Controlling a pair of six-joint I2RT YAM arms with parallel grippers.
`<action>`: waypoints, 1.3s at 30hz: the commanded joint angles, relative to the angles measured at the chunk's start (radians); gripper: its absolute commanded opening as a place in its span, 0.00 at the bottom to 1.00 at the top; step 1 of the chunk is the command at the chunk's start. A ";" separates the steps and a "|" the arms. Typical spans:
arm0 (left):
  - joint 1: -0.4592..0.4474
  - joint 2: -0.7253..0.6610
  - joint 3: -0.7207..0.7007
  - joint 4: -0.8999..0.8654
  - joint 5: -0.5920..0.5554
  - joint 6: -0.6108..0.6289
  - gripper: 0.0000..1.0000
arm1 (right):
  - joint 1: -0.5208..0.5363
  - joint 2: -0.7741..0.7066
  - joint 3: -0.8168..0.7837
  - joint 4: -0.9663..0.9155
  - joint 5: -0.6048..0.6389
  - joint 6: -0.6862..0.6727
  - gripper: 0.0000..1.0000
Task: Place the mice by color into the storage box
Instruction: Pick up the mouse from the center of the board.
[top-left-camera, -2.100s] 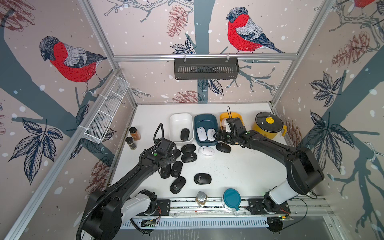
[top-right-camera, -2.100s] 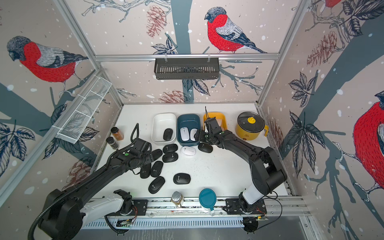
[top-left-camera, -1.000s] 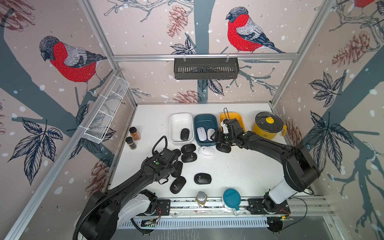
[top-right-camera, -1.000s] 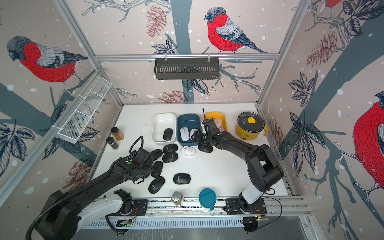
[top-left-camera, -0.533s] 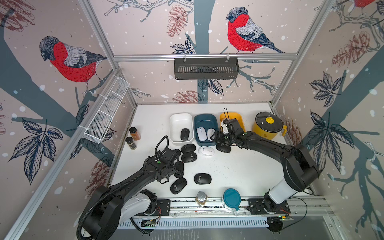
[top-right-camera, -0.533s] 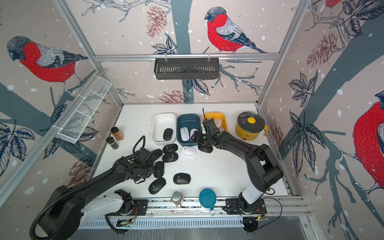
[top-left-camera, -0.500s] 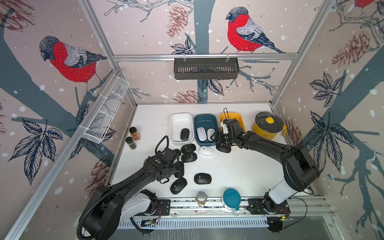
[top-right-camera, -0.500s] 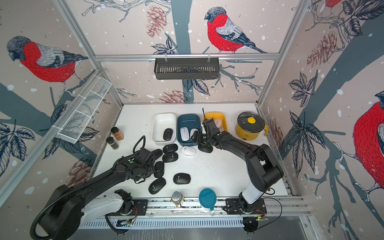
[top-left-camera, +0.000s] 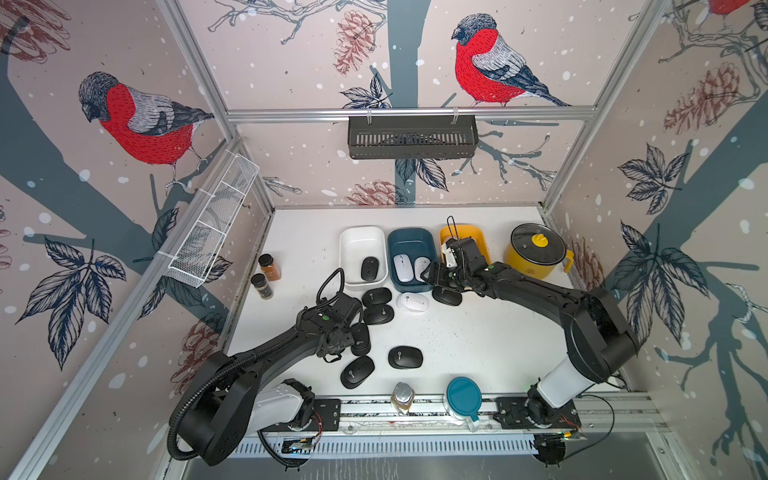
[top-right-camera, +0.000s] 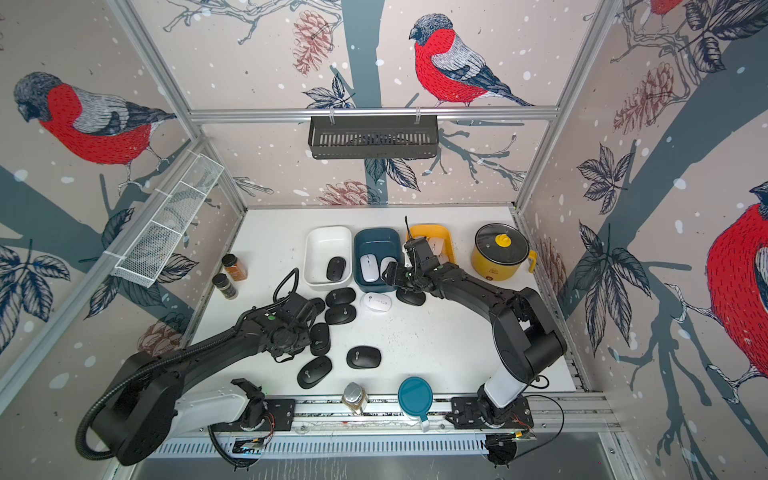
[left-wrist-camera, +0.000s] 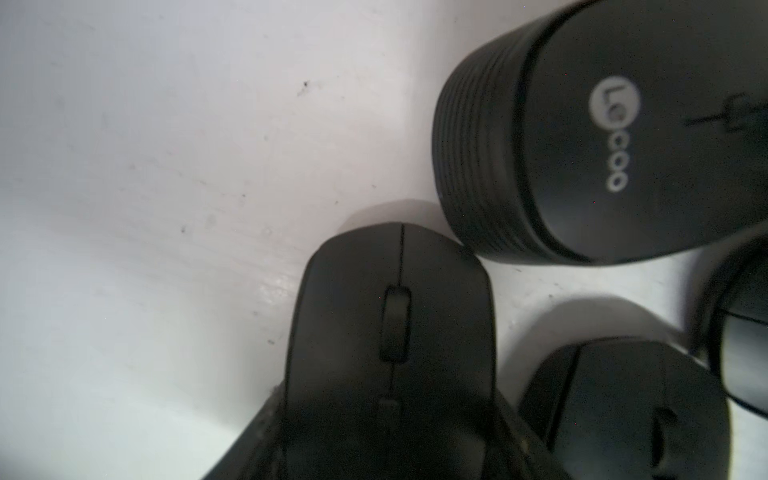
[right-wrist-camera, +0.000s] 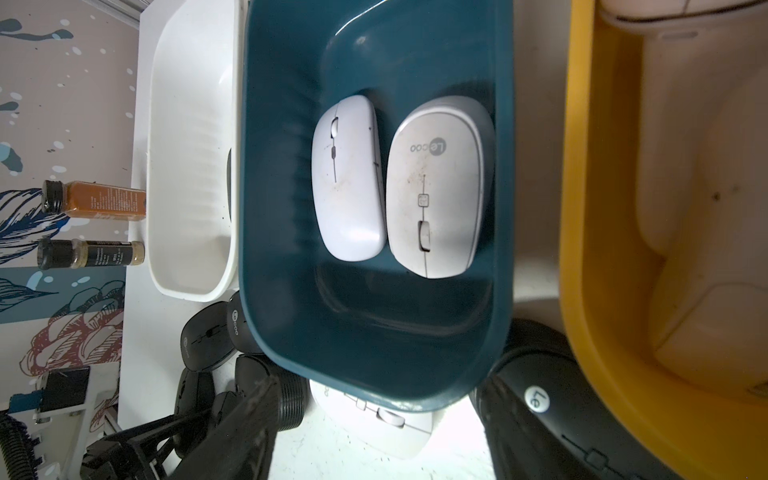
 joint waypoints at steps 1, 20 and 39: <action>-0.001 -0.002 -0.005 0.012 -0.028 -0.004 0.57 | 0.002 -0.002 0.000 0.014 -0.005 0.007 0.77; -0.001 -0.047 0.055 -0.030 -0.100 -0.007 0.53 | 0.002 -0.006 0.006 0.008 0.001 0.010 0.77; 0.000 0.008 0.282 -0.083 -0.177 0.085 0.53 | 0.002 -0.012 0.014 -0.007 0.007 0.010 0.77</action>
